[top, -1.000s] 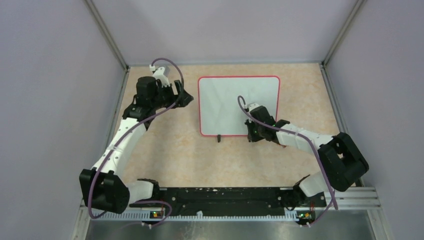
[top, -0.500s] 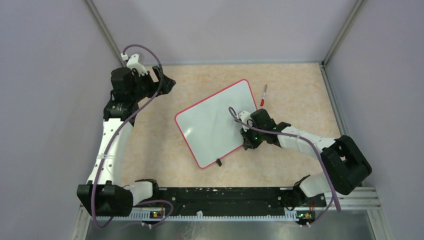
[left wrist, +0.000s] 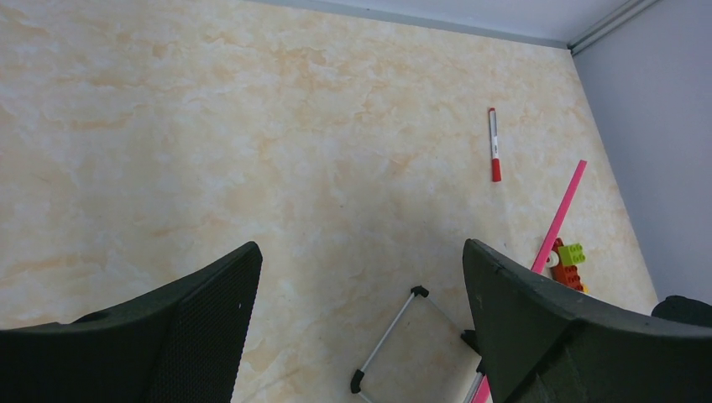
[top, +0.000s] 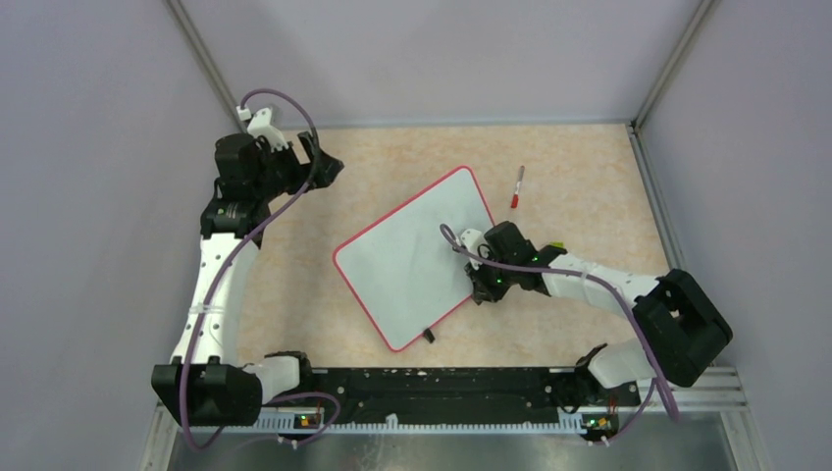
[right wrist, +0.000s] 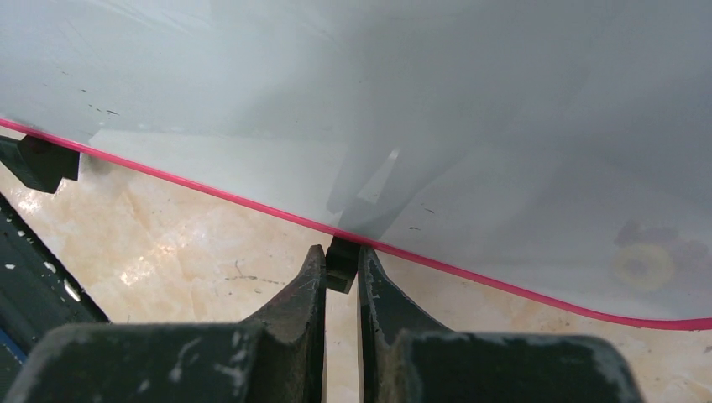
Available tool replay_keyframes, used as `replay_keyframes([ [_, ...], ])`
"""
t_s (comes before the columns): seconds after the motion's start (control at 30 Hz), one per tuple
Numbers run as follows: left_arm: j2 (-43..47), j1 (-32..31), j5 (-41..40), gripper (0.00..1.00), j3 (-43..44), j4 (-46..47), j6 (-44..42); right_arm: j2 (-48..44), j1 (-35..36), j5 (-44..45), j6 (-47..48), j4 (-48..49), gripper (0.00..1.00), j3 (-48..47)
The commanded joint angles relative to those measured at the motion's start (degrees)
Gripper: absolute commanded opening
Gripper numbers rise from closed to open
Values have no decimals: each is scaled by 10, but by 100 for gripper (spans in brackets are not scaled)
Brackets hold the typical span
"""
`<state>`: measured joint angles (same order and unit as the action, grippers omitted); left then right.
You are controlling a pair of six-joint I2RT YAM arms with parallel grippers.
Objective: Write a sentence on the whiteboard
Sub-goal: Adjust the whiteboard stand at the center of the board.
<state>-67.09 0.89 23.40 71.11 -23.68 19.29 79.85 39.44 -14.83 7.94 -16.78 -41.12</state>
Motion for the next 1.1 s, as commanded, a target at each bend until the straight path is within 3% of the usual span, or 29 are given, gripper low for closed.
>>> replay_keyframes([
  [0.0, 1, 3, 12, 93, 9, 13, -7, -28, 27, -21, -1, -1, 0, -3],
  [0.37, -6, 3, 19, 93, 0, 20, 0, -54, 37, -47, -45, -31, 0, 1],
  [0.47, -7, 3, 18, 93, 2, 23, 0, -55, 42, -55, -45, -32, 4, 1],
  [0.57, -7, 3, 18, 94, 5, 22, -1, -47, 46, -63, -39, -37, 21, -6],
  [0.67, -6, 3, 16, 94, 7, 21, -4, -36, 47, -62, -38, -51, 26, -18],
  [0.8, -6, 3, 16, 94, 7, 23, -7, -42, 47, -79, -22, -81, 40, -39],
  [0.93, -11, 3, 26, 95, 7, 23, -11, -73, 47, -103, 4, -115, 62, -61],
  [1.07, -22, 3, 50, 99, 20, 15, -46, -120, 44, -108, 17, -145, 94, -99],
])
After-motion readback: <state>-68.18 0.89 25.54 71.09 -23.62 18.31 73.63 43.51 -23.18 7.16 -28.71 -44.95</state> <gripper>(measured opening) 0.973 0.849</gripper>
